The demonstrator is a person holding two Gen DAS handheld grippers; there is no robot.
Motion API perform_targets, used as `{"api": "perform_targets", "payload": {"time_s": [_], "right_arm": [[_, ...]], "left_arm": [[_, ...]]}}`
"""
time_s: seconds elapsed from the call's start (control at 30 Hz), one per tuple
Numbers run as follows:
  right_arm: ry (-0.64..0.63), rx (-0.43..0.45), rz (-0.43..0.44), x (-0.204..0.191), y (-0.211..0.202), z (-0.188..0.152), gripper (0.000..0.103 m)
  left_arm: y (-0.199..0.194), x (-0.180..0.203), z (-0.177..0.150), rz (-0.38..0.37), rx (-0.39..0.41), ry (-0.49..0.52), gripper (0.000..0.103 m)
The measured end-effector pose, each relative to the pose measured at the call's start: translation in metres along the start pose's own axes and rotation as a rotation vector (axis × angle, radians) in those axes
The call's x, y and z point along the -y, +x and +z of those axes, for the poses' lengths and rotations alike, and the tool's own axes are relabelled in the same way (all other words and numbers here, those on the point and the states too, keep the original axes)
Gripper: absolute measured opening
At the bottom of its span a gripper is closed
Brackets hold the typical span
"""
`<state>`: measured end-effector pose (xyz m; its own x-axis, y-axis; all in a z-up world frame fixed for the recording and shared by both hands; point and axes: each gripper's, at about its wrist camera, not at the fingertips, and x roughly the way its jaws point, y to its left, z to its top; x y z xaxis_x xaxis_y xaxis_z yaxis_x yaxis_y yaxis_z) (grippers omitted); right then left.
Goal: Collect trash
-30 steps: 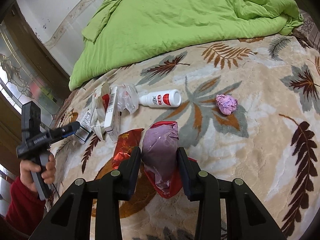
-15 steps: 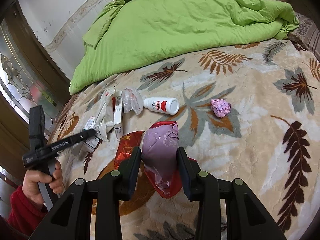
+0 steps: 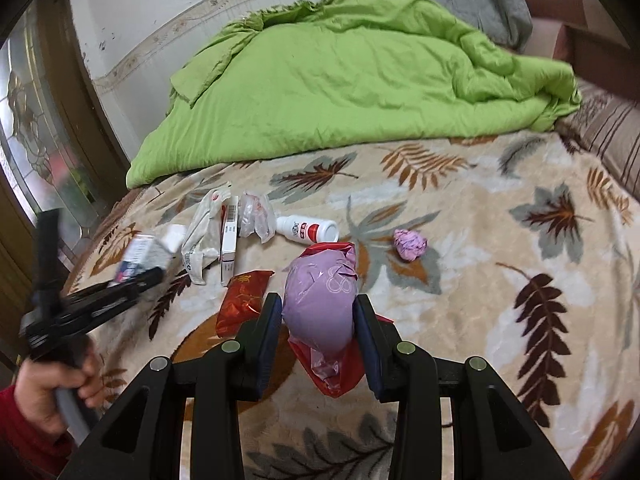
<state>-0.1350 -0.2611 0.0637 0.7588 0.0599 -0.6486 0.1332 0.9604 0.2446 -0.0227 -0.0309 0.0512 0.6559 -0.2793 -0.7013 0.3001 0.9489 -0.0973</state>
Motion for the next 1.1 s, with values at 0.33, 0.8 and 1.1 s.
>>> {"api": "perform_targets", "payload": {"time_s": [0.33, 0.8, 1.1], "right_arm": [[-0.106, 0.050, 0.017, -0.032, -0.027, -0.021, 0.040], [-0.156, 0.113, -0.058, -0.045, -0.037, -0.028, 0.040], [-0.188, 0.130, -0.078, -0.052, -0.036, -0.028, 0.040]], "left_arm": [[-0.104, 0.051, -0.058, 0.038, 0.190, -0.014, 0.032], [-0.098, 0.066, -0.063, 0.051, 0.217, 0.043, 0.032], [-0.095, 0.071, -0.063, 0.035, 0.217, 0.072, 0.032]]}}
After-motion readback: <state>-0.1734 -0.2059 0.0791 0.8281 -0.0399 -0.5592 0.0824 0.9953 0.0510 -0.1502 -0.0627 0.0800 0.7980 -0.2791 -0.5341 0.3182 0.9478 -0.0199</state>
